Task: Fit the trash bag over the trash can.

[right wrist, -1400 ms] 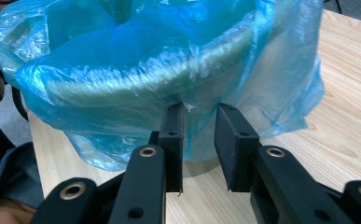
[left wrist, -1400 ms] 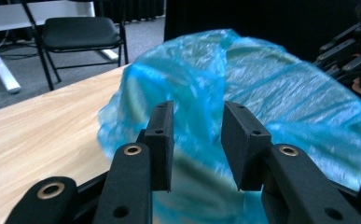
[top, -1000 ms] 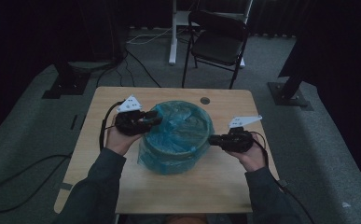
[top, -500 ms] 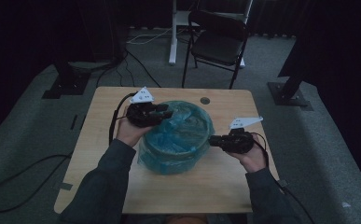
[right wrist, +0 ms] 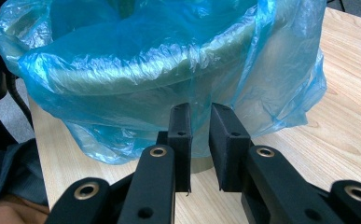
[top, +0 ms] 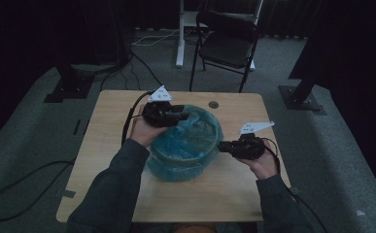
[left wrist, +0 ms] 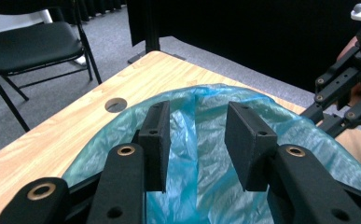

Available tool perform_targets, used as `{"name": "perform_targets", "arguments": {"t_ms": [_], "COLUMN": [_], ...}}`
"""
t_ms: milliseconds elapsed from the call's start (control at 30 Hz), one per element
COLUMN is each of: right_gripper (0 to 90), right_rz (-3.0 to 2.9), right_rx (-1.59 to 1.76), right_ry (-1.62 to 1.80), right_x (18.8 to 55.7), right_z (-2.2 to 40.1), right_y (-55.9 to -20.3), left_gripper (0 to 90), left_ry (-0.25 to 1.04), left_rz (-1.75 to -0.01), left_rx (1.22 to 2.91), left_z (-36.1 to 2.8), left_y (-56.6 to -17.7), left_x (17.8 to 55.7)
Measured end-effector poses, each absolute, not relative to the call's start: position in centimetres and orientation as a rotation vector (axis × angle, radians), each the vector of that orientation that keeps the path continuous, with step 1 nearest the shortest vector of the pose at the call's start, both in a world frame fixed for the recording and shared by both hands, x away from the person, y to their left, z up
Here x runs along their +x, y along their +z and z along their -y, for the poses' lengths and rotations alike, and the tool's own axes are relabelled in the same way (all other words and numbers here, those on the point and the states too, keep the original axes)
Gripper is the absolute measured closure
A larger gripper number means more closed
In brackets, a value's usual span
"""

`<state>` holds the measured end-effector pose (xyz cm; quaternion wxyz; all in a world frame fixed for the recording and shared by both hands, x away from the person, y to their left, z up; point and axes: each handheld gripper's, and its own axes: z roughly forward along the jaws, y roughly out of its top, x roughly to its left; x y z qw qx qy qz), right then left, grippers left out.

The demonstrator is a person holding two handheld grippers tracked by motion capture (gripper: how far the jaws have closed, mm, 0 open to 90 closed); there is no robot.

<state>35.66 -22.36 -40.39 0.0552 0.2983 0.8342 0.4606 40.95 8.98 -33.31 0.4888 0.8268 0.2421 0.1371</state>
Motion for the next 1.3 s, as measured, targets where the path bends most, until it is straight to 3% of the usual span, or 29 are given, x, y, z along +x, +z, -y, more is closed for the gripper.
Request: {"name": "perform_targets", "arguments": {"t_ms": [1300], "right_gripper": [78.2], "right_rz": [-2.532], "right_rx": [0.901], "right_ry": [1.411], "right_x": [35.8], "right_z": [22.5], "right_y": [-40.4], "left_gripper": [63.2], "left_ry": [0.365], "left_rz": [-0.531], "left_rx": [2.425], "left_z": [-3.1], "left_y": [-35.8], "left_x": [43.2]}}
